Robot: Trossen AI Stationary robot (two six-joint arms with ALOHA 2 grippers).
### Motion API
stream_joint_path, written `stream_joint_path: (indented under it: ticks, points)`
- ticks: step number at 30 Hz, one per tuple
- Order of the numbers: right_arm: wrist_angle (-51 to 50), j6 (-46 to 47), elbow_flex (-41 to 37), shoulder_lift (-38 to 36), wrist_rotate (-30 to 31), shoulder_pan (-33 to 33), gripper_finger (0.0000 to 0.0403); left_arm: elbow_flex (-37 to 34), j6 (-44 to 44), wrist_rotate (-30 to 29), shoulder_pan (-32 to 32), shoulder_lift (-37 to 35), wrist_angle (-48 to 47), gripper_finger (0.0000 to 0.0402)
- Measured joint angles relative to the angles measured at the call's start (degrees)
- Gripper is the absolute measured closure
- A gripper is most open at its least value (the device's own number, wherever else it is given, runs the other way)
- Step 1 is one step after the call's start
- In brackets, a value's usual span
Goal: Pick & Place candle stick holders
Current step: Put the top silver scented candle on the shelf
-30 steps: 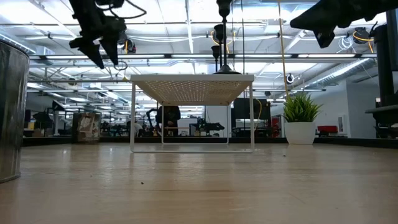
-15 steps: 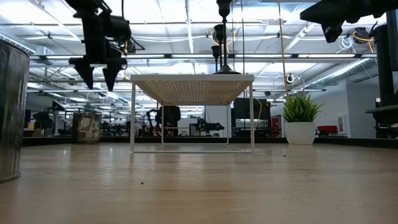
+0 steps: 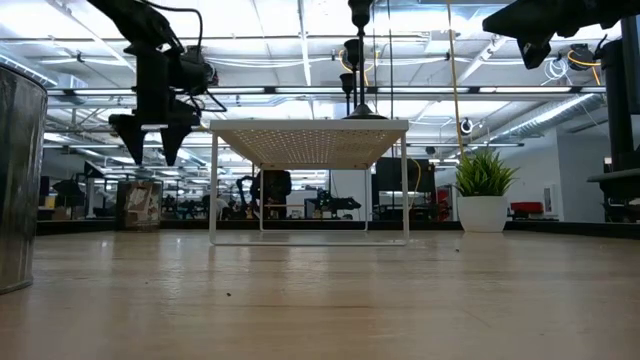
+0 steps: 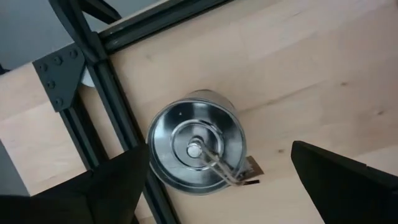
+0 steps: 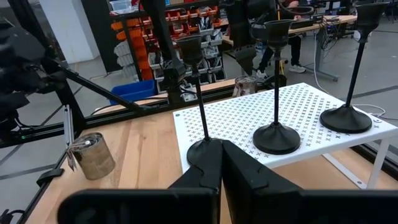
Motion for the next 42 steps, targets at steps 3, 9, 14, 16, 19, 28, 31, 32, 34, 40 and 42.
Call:
stream_joint_path:
  ticks: [3, 9, 14, 16, 19, 28, 31, 32, 34, 40, 42]
  points:
    - [0.0, 0.0, 0.0, 0.0, 0.0, 0.0, 0.0401, 0.0, 0.8, 0.0, 0.8, 1.1, -0.5, 0.0002]
    - [0.0, 0.0, 0.0, 0.0, 0.0, 0.0, 0.0402, 0.0, 0.9, -0.2, 2.3, 3.6, -0.9, 0.0002]
    - [0.0, 0.0, 0.0, 0.0, 0.1, 0.0, 0.0402, 0.0, -0.3, -0.5, 2.2, 5.5, -0.9, 0.0002]
    - [0.0, 0.0, 0.0, 0.0, 0.1, 0.0, 0.0402, 0.0, -0.9, -0.5, 2.2, 6.1, -0.9, 0.0002]
    - [0.1, 0.1, 0.0, 0.0, 0.1, 0.0, 0.0402, -0.1, -2.3, -0.6, 2.3, 7.3, -1.0, 0.0002]
    - [0.1, 1.6, 0.0, 0.0, 0.0, 0.0, 0.0403, 0.0, -6.5, -2.5, 2.2, 9.0, -0.2, 0.0002]
    - [0.1, 1.6, 0.0, 0.0, 0.0, 0.0, 0.0403, 0.0, -7.0, -2.5, 2.2, 8.9, 0.1, 0.0002]
    - [0.1, 1.6, 0.0, 0.0, 0.0, 0.0, 0.0403, 0.0, -7.3, -2.5, 2.2, 8.9, 0.1, 0.0002]
    - [0.0, 1.6, 0.0, 0.0, 0.0, 0.0, 0.0403, -0.1, -7.9, -2.5, 2.2, 8.9, 0.3, 0.0002]
    - [0.1, 1.5, 0.0, 0.0, -0.1, 0.0, 0.0403, -1.3, -8.9, -2.5, 2.2, 8.9, 0.8, 0.0002]
    - [0.0, 1.5, 0.0, 0.0, -0.1, 0.0, 0.0403, -1.6, -9.4, -2.6, 2.2, 8.9, 1.1, 0.0002]
